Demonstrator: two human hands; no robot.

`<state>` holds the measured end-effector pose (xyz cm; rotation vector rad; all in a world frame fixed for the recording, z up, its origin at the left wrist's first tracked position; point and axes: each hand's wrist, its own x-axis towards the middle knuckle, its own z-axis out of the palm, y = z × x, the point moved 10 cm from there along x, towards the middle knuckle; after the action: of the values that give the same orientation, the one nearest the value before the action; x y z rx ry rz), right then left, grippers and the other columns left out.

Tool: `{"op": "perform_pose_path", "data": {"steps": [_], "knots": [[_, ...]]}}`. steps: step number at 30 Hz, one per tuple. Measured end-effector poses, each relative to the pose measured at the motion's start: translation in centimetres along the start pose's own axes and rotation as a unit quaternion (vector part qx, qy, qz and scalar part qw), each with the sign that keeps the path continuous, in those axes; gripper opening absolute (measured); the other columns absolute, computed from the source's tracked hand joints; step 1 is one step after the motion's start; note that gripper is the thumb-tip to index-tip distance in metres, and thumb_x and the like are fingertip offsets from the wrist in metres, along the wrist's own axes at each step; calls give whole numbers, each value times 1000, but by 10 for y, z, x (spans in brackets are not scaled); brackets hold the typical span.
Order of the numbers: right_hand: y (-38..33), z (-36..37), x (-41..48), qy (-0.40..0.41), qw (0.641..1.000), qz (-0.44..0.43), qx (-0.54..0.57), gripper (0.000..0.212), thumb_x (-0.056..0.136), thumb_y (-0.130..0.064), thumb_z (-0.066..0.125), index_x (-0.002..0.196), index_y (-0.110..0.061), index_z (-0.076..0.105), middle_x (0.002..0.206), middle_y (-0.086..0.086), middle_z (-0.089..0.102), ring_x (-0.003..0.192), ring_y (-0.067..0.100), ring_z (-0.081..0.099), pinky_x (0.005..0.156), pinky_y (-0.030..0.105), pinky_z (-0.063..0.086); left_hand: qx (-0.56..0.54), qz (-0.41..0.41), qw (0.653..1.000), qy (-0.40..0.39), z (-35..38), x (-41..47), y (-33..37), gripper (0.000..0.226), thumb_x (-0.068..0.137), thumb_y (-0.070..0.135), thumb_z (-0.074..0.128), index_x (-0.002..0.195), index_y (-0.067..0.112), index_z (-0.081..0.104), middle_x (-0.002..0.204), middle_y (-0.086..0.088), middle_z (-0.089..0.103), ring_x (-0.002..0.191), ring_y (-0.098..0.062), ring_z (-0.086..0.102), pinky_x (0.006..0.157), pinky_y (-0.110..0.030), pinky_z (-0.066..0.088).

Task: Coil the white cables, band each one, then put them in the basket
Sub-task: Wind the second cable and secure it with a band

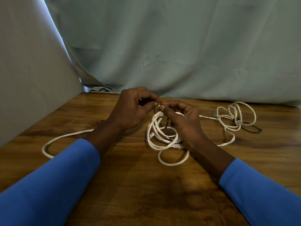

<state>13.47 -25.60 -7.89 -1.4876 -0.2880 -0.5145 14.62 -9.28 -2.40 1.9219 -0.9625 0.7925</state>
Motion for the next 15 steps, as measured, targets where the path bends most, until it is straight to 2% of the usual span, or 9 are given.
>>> {"op": "perform_pose_path", "data": {"steps": [6,8,10,15], "knots": [[5,-1,2,-2,1000,17,12,16,89,-9,78,102,-1,76,92,12,79,80,19,76,65,25,57,-15,-22,999,-32,4,3,-5,11,93,11,73,102,14,79,92,7,77,86,-7,73,77,-25,58],[8,-1,3,-3,1000,21,10,14,89,-9,78,102,-3,76,92,12,79,83,23,76,70,34,61,-4,-13,999,-46,7,2,-2,11,94,11,72,101,16,78,92,7,77,87,-6,72,77,-25,58],[10,-1,4,-7,1000,22,7,14,89,-10,78,102,-4,77,92,13,79,86,28,76,78,43,63,3,-6,999,-49,9,1,0,11,94,11,72,101,17,78,93,7,77,87,-6,72,77,-28,58],[11,-1,4,-12,1000,21,3,14,88,-11,79,100,-5,77,93,12,79,91,30,76,84,47,62,4,-13,999,-41,7,1,-2,10,93,13,73,100,18,78,92,8,76,87,-7,72,77,-36,59]]}}
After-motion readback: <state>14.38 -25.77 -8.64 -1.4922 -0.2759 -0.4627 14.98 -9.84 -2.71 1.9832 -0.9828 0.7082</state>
